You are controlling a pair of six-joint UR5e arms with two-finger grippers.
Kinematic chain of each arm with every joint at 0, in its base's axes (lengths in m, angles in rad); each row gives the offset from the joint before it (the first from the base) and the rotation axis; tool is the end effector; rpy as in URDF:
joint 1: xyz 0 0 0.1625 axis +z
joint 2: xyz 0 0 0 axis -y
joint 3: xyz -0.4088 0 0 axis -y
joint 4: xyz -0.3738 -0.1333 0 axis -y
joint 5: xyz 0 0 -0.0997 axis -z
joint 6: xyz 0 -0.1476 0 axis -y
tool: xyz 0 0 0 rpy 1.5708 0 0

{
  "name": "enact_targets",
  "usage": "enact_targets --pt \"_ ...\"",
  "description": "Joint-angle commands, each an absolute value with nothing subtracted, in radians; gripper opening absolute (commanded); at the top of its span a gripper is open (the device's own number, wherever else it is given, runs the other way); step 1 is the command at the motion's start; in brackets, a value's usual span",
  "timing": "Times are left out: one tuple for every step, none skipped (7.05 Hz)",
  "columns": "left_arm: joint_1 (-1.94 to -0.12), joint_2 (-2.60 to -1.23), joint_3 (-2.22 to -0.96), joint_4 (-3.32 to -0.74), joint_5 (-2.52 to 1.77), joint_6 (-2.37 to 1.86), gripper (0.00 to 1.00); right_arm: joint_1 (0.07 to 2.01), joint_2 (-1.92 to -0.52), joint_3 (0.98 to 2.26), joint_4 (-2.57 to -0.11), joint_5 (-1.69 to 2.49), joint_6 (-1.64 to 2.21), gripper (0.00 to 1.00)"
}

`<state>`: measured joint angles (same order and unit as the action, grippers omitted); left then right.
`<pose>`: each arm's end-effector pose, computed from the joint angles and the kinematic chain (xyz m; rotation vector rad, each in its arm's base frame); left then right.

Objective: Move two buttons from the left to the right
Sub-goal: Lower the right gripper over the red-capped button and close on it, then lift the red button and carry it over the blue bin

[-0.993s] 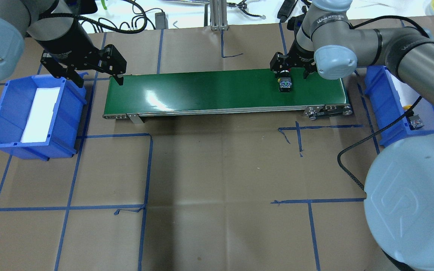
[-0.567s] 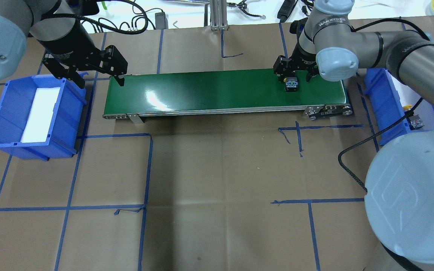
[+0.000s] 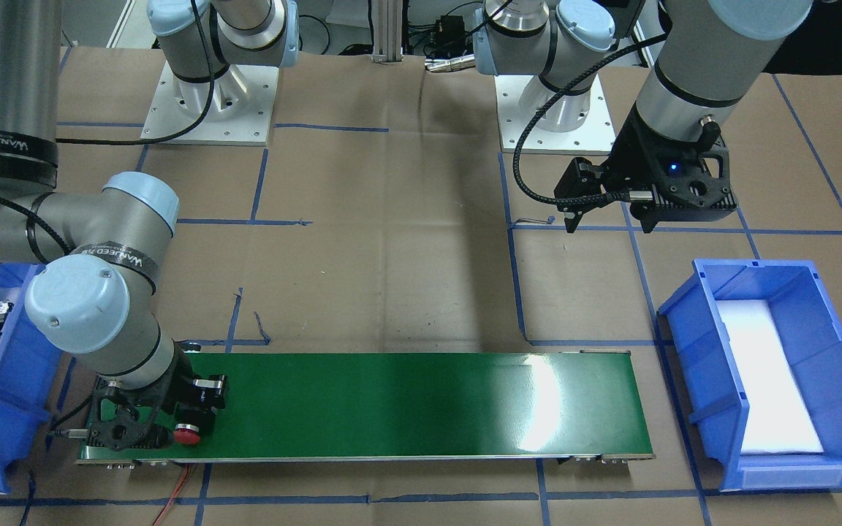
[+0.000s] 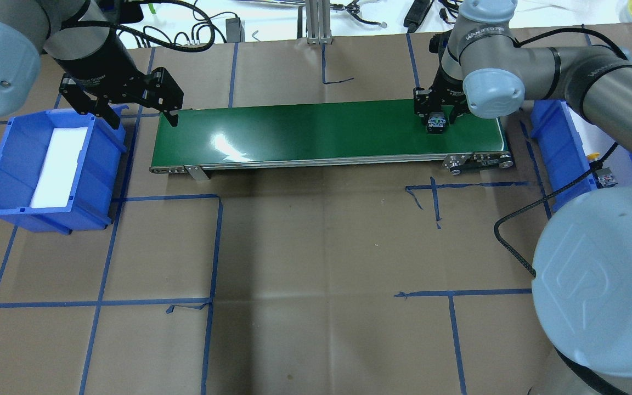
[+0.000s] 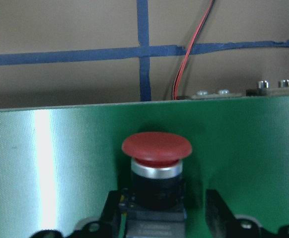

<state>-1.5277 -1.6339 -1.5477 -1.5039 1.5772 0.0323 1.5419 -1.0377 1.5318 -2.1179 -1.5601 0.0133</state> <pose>-0.1106 -0.5081 0.4107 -0.0171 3.1339 -0.0417 0.1162 -0.6479 0.1952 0.0656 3.1295 -0.0831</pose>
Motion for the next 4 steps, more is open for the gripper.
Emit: enact_targets --pt "-1.528 -1.632 -1.548 -1.503 1.574 0.031 1.0 1.54 -1.043 1.522 -2.027 -1.56 0.011 0.06" --pt "-1.528 -1.631 -1.549 -1.503 1.574 0.031 1.0 1.528 -1.054 1.508 -1.996 -1.565 0.008 0.03" --pt "-1.528 -1.631 -1.549 -1.503 1.572 0.029 1.0 1.499 -1.077 1.473 -1.933 -1.565 -0.011 0.02" --pt "-1.528 -1.631 -1.548 -1.503 1.572 0.029 1.0 1.471 -1.091 1.441 -1.89 -1.566 -0.093 0.02"
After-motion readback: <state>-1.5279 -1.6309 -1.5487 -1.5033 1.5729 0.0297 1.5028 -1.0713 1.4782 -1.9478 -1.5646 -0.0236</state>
